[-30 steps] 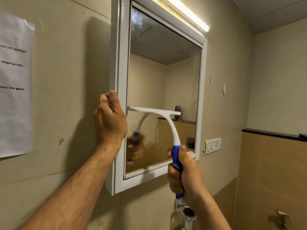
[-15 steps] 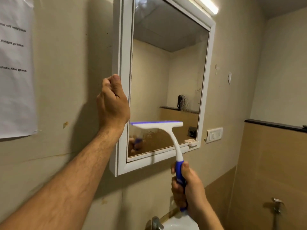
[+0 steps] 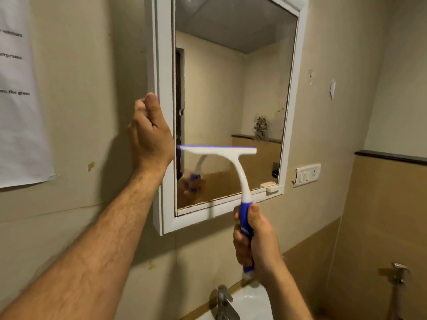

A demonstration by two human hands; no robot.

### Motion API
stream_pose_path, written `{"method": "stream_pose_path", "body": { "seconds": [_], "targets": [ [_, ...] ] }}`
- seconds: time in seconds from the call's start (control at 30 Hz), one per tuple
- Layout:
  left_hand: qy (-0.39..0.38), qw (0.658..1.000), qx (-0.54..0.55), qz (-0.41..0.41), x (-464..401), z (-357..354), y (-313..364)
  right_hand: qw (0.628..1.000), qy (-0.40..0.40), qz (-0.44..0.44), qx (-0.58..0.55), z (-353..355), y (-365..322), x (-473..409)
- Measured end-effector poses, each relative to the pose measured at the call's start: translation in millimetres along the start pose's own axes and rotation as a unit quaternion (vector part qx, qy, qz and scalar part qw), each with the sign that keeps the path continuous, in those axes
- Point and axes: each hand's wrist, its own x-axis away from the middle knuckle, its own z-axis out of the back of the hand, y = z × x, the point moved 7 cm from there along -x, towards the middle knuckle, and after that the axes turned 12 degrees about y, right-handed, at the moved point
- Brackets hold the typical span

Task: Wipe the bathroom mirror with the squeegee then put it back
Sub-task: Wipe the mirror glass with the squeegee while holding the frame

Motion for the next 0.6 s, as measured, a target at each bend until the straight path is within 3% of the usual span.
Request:
{"method": "stream_pose_path", "body": {
  "seconds": [0.17, 0.4, 0.6],
  "targets": [
    [0.010, 1.000, -0.001, 0.007, -1.7, -0.3, -2.5, 1.000, 0.009, -0.013, 0.022, 4.8, 14.3, -1.1],
    [-0.004, 1.000, 0.009, 0.012, 0.8, 0.2, 3.0, 0.999, -0.016, 0.037, -0.017, -26.4, -54.2, -20.3],
    [-0.005, 1.000, -0.004, -0.002, 0.6, -0.2, 3.7, 1.000, -0.002, -0.001, -0.007, -15.0, -18.4, -13.0]
  ]
}}
